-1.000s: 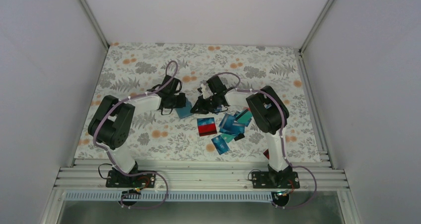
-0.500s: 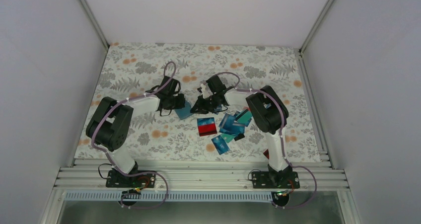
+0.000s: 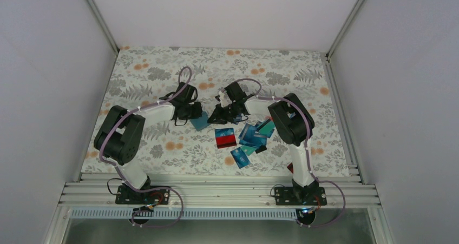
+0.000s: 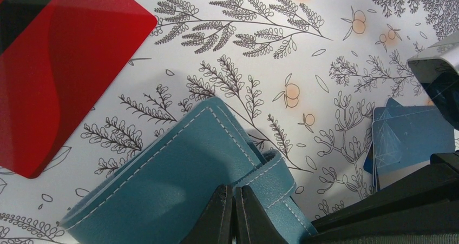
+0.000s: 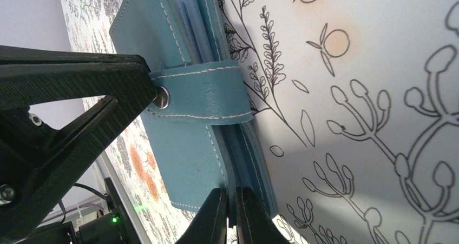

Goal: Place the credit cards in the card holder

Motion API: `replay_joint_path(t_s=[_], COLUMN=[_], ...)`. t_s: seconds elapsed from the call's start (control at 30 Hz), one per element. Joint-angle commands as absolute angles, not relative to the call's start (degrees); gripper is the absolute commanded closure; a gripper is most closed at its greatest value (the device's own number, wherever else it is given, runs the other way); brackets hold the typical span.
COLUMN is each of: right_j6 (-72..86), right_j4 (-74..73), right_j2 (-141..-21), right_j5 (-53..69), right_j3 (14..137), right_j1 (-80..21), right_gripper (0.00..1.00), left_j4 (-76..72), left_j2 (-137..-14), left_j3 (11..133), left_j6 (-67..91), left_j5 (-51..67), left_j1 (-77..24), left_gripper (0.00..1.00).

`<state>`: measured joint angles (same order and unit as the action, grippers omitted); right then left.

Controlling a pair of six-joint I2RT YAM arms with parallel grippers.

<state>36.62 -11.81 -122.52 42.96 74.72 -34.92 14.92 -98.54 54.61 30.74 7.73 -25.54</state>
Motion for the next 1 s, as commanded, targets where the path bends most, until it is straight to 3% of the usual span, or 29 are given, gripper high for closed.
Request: replay_joint_path(t_s=[0.0, 0.97], right_j6=[36.99, 36.44], right_j4=[-14.79, -14.96], right_j2=[-126.18, -126.50], right_j5=[36.88, 37.13], right_j3=[74.23, 73.61], right_j1=[-34.77, -34.73], right_gripper=[0.96, 0.96], left_j4=[22.07, 26.13], left_j2=[-98.46, -97.85], left_j3=[54.75, 59.35], left_j6=[32.19, 29.28], left_j5=[11.68, 3.67], left_j1=[-26.96, -26.98], left_gripper=[0.98, 0.98])
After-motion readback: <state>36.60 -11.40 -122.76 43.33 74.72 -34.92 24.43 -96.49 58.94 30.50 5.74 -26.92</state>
